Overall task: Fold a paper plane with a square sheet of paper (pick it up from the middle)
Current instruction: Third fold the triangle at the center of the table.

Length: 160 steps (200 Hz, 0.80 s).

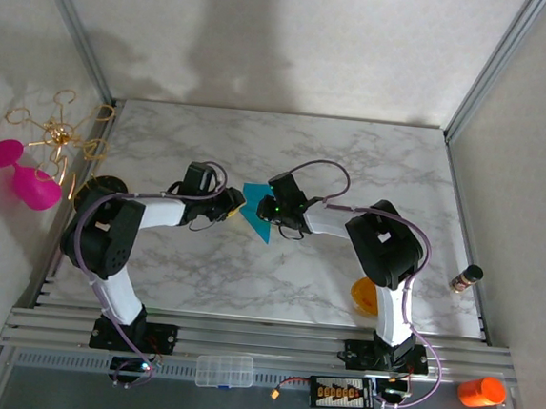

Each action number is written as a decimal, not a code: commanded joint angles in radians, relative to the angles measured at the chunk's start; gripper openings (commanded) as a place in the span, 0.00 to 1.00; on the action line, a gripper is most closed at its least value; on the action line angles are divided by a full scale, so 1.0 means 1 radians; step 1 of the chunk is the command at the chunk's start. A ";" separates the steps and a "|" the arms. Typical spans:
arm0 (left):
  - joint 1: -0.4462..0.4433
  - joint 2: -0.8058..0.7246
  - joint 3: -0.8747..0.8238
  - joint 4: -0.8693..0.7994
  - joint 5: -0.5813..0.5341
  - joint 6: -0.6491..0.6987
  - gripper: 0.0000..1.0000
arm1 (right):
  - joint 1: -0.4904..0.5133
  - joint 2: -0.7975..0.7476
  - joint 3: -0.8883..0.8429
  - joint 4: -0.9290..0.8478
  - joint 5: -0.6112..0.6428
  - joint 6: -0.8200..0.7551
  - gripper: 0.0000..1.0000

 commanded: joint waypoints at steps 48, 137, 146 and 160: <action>-0.009 0.032 0.020 -0.048 -0.011 0.010 0.38 | -0.013 0.017 -0.043 -0.033 -0.013 0.016 0.24; -0.015 0.090 0.050 -0.006 0.053 0.008 0.26 | -0.013 0.016 -0.045 -0.023 -0.027 0.014 0.23; -0.016 0.086 0.050 -0.001 0.055 0.010 0.24 | -0.013 0.017 -0.045 -0.024 -0.026 0.013 0.23; -0.015 0.086 0.052 0.000 0.060 0.016 0.23 | -0.013 0.017 -0.045 -0.026 -0.025 0.013 0.23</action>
